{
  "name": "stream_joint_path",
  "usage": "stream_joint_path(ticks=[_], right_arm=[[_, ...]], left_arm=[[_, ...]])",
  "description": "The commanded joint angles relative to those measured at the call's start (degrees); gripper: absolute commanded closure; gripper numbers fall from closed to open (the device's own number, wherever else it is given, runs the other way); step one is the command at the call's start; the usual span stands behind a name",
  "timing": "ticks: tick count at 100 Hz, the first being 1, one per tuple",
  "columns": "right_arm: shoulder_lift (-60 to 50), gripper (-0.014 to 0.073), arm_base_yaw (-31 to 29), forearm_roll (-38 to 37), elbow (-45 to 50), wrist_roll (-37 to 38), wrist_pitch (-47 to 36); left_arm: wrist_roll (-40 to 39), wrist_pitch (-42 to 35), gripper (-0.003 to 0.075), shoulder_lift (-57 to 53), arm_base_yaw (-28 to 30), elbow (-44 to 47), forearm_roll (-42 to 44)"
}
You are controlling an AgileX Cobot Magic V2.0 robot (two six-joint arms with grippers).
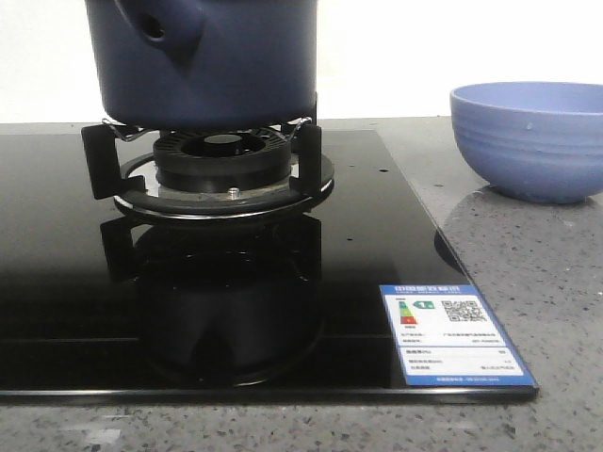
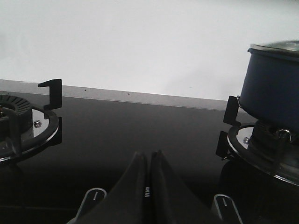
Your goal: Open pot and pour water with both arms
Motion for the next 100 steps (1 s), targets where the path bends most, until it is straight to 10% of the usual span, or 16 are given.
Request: stream_joint_path(ticks=[1,100], right_arm=[[-0.96,0.0657,-0.07,-0.75,1.40,-0.06,-4.28],[-0.96,0.0657,-0.07,-0.75,1.40,-0.06,-7.50]], left_arm=[[-0.64,-3.89,0.0741,-1.61,-0.41,1.94,-0.14],[-0.64,-3.89,0.0741,-1.61,-0.41,1.94,-0.14]])
